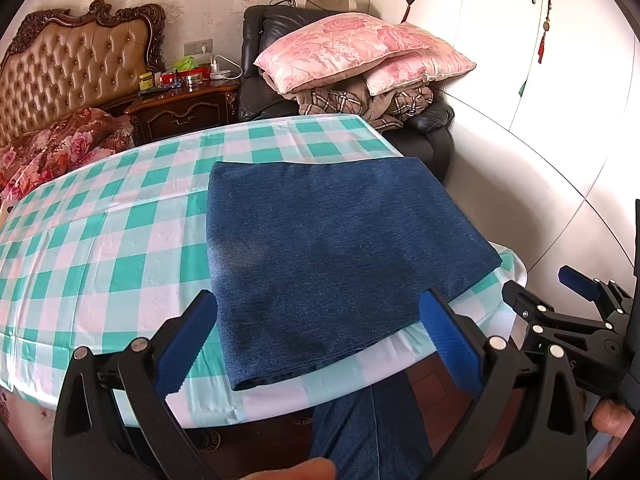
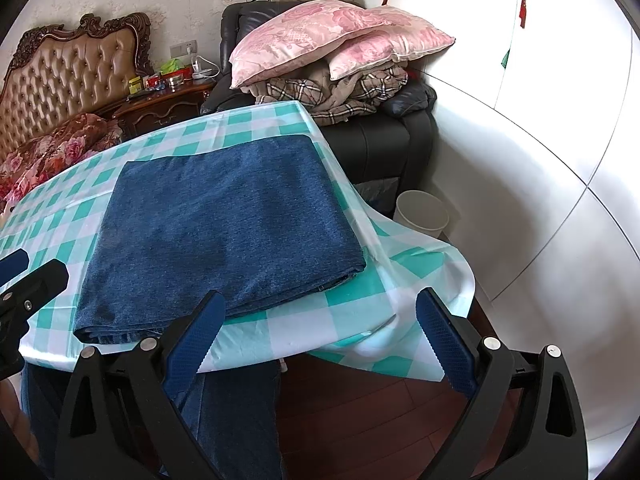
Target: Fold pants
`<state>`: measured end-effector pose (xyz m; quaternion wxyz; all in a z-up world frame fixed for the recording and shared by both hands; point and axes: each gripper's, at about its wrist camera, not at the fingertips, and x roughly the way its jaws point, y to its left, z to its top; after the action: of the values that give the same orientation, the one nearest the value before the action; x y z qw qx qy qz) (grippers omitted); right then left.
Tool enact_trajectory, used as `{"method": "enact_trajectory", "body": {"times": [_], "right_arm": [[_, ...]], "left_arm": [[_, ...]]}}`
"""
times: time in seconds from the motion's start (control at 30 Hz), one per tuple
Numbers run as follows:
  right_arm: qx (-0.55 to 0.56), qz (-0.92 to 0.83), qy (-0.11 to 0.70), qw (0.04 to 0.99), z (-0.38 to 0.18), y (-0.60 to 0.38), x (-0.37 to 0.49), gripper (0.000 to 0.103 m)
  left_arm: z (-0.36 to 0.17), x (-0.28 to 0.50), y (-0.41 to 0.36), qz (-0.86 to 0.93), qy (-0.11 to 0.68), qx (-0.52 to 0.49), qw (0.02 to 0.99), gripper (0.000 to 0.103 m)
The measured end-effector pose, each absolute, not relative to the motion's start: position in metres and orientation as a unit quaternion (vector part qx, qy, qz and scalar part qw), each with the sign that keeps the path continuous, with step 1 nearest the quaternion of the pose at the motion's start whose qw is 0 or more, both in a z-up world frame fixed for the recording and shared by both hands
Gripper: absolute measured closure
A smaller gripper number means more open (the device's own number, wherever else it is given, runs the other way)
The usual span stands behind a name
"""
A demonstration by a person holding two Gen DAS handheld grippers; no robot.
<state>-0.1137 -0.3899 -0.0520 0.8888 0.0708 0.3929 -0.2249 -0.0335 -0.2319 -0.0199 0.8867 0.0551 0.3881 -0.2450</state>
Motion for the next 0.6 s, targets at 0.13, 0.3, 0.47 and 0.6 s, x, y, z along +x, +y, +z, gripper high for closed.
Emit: {"method": "enact_trajectory", "body": {"times": [0.13,0.3,0.47,0.6], "right_arm": [[0.071,-0.226,0.393,0.889,-0.0521,-0.3897,-0.1135,0.010],[0.072,-0.225,0.393,0.889,-0.0529,-0.3899,-0.1134,0.010],[0.072,-0.224,0.394,0.889,-0.0530,-0.3898,-0.1133,0.010],[0.073,-0.225,0.393,0.888,-0.0526,-0.3901,-0.1136,0.010]], "left_arm": [[-0.0206,-0.0333,-0.2317,-0.245,0.388,0.055,0.887,0.002],[-0.0203,-0.0334,-0.2321,-0.245,0.388,0.055,0.887,0.002],[-0.0204,-0.0331,-0.2325,-0.245,0.388,0.055,0.887,0.002],[-0.0190,-0.0330,-0.2339,-0.248,0.390,0.050,0.885,0.002]]}}
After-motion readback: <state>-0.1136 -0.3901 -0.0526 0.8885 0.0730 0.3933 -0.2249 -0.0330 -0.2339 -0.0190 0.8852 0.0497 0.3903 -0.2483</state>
